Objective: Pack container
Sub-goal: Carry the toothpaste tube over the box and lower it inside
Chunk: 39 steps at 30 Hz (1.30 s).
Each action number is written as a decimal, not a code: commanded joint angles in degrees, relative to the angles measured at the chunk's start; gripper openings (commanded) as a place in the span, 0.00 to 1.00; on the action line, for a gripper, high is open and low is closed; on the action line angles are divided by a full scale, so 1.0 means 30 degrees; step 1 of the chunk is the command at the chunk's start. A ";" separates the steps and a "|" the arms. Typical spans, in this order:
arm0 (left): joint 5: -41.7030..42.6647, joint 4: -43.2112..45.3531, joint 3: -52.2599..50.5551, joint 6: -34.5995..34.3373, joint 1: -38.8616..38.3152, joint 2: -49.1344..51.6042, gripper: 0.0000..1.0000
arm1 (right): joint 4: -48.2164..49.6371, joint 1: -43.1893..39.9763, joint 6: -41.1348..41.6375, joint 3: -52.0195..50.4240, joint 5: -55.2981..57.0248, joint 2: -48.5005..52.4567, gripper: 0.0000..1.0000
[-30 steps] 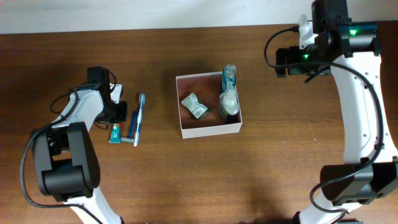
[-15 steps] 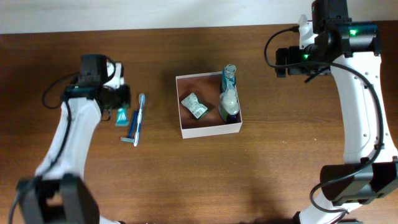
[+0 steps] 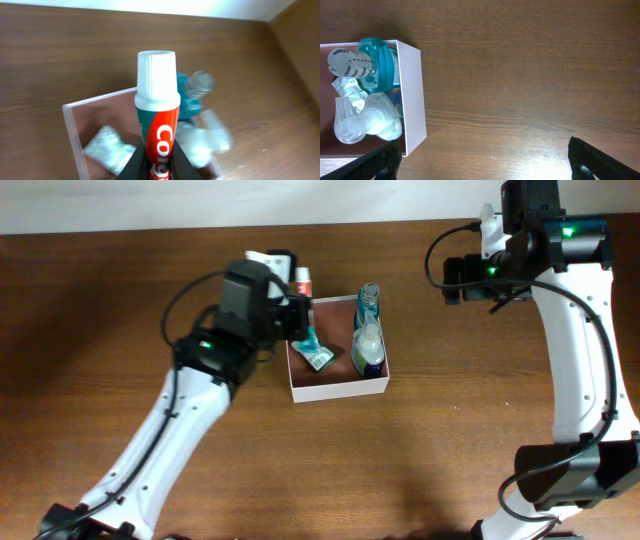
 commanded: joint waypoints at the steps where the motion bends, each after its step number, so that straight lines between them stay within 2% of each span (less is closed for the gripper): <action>1: -0.2419 0.0357 0.0058 -0.1821 -0.1588 0.0342 0.01 | 0.0000 -0.0036 0.0036 0.0284 -0.0102 -0.0197 0.98; 7: -0.6200 0.0240 0.0058 -0.1829 -0.3920 0.1501 0.01 | 0.0000 -0.0036 0.0036 0.0284 -0.0102 -0.0197 0.98; 16: -0.7876 -0.0277 0.0058 -0.3118 -0.4065 0.3264 0.01 | 0.0000 -0.0036 0.0036 0.0284 -0.0102 -0.0197 0.98; 35: -0.7781 -0.0627 0.0051 -0.3614 -0.2732 0.5442 0.02 | 0.0000 -0.0036 0.0036 0.0284 -0.0102 -0.0197 0.98; 36: -0.7788 -0.0903 0.0051 -0.3606 -0.2732 0.5515 0.06 | 0.0000 -0.0036 0.0036 0.0284 -0.0102 -0.0197 0.98; 39: -0.7796 -0.1071 0.0051 -0.3606 -0.2732 0.5690 0.09 | 0.0000 -0.0036 0.0036 0.0284 -0.0102 -0.0197 0.98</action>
